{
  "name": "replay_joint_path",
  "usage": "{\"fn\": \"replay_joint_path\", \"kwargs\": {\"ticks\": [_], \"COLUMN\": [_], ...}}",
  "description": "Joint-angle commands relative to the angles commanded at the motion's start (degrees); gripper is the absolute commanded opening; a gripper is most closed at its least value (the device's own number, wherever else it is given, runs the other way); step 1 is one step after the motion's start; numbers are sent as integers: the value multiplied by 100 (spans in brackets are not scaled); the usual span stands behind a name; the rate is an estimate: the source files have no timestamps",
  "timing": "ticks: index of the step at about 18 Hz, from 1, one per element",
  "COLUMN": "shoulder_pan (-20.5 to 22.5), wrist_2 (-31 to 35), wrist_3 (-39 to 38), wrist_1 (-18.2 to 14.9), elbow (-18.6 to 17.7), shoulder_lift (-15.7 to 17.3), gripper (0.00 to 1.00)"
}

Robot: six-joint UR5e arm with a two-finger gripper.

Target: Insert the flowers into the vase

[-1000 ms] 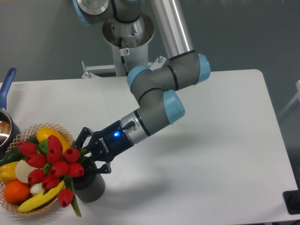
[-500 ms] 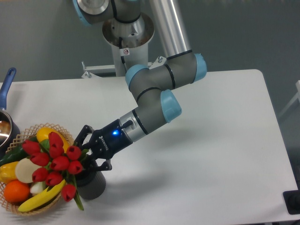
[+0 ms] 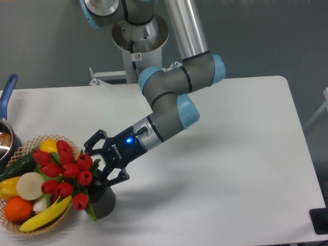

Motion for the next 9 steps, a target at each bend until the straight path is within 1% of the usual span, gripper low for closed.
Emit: {"fn": "replay_joint_path", "kwargs": {"ticks": [3, 5, 7, 8, 9], "shoulder_pan": [35, 131, 184, 272, 342], "wrist_2": [0, -9, -9, -35, -53], "wrist_3": [0, -9, -35, -44, -53], "wrist_1": [0, 0, 0, 0, 0], "elbow": [-79, -132, -141, -193, -263], "shoulder_lift": [17, 131, 176, 280, 368], "gripper": [77, 81, 87, 92, 93]}}
